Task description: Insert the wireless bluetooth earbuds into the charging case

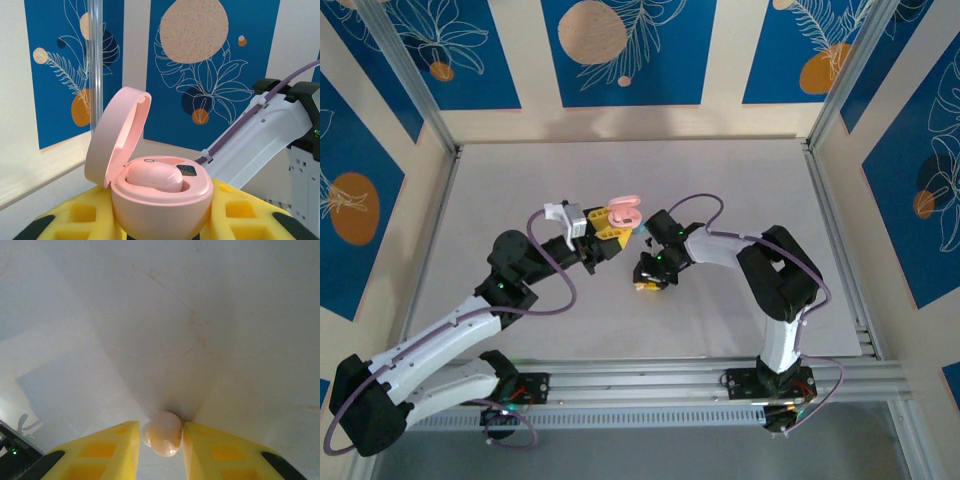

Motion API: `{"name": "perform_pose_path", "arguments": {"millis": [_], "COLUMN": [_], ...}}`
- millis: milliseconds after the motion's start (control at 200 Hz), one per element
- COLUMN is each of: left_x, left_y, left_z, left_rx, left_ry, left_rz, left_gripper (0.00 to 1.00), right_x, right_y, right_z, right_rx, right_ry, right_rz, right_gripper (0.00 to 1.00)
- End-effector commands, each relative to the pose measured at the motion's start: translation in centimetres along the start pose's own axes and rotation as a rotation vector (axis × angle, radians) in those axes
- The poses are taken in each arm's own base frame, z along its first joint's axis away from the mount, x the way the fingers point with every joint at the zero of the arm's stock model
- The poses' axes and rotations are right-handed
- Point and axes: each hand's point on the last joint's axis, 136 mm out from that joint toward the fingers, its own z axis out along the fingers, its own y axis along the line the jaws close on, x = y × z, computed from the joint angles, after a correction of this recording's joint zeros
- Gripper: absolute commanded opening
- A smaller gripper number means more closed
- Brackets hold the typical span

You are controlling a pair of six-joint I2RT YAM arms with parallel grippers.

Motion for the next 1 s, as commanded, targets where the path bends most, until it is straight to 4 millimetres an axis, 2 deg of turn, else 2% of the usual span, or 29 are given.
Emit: {"name": "perform_pose_path", "arguments": {"millis": [0, 155, 310, 615, 700, 830, 995], "left_x": [-0.9, -1.0, -0.9, -0.8, -0.8, -0.7, 0.0], "left_y": [-0.3, -0.3, -0.3, -0.2, -0.2, -0.1, 0.2], "left_z": [-0.2, 0.0, 0.0, 0.0, 0.0, 0.0, 0.1], "left_rx": [0.001, 0.004, 0.003, 0.002, 0.0, -0.003, -0.019], "left_ry": [-0.03, -0.031, -0.029, -0.027, -0.026, -0.024, 0.001], "left_rz": [0.023, 0.021, 0.018, 0.018, 0.017, 0.02, 0.023], "left_gripper": [0.31, 0.31, 0.31, 0.31, 0.31, 0.31, 0.31], "right_x": [0.6, 0.7, 0.8, 0.3, 0.2, -0.1, -0.3], "right_y": [0.5, 0.4, -0.7, 0.0, 0.4, 0.8, 0.8], "right_z": [0.4, 0.9, 1.6, 1.8, 1.2, -0.8, -4.7], "right_rx": [-0.027, -0.032, 0.053, 0.022, 0.006, -0.018, -0.048], "right_ry": [0.029, 0.041, 0.051, 0.034, 0.016, -0.038, -0.126], "right_rz": [-0.005, -0.008, -0.012, -0.018, -0.02, -0.032, -0.044], "right_gripper": [0.31, 0.26, 0.27, 0.22, 0.2, 0.19, 0.19]}}
